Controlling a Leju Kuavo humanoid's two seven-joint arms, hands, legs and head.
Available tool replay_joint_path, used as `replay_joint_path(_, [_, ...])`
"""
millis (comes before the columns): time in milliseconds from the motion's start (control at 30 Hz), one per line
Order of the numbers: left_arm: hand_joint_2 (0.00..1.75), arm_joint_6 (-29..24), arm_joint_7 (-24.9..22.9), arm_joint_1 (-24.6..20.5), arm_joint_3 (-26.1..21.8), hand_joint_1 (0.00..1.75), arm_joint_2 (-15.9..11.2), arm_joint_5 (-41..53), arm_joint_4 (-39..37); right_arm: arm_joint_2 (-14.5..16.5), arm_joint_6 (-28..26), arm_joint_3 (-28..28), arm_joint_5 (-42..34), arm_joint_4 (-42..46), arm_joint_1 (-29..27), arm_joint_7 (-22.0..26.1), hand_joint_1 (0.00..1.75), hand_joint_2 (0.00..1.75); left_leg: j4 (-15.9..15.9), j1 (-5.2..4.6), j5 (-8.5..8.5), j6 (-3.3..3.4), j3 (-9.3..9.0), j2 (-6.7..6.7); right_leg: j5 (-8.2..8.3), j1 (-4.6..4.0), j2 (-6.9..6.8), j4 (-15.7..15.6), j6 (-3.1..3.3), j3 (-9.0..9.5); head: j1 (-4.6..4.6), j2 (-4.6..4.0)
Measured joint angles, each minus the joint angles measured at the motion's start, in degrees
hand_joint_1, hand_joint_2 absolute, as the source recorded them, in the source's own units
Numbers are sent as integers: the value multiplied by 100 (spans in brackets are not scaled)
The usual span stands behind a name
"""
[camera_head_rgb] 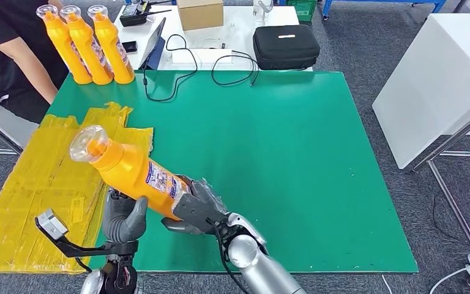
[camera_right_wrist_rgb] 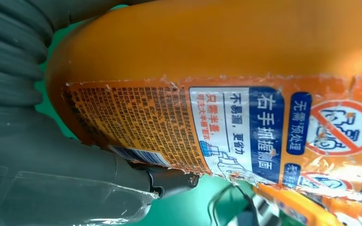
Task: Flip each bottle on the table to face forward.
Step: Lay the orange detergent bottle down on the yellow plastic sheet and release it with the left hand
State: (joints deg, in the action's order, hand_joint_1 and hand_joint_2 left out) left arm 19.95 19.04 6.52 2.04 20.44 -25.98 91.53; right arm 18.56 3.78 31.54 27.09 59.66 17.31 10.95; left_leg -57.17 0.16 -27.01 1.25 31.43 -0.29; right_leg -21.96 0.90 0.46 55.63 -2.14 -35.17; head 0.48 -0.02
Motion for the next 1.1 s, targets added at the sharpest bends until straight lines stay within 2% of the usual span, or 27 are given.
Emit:
replay_joint_path(200, [175,-156,74,5,13,0,-2,92,22,21,-46,392,-81,-301,117,-93,175,175,0,0,0,0,1,-1,0,0,0,0,0,0,1,0])
replay_joint_path(433, [175,-274,289,176,-236,3,-2,230,174,53,-294,1360,-510,-625,319,-210,175,175,1,3,0,-1,0,3,-1,-7,1,0,1,-3,1,0])
replay_joint_path(567, [175,-273,316,309,-366,175,-2,252,257,63,-325,1641,-564,-723,383,-219,175,175,1,5,0,-1,0,3,-1,-8,1,0,1,-5,-1,0])
replay_joint_path(1100, [175,-312,389,396,-432,175,-2,303,301,78,-319,1712,-463,-798,407,-206,175,175,0,5,0,-1,-1,4,-1,-9,2,0,1,-5,-1,0])
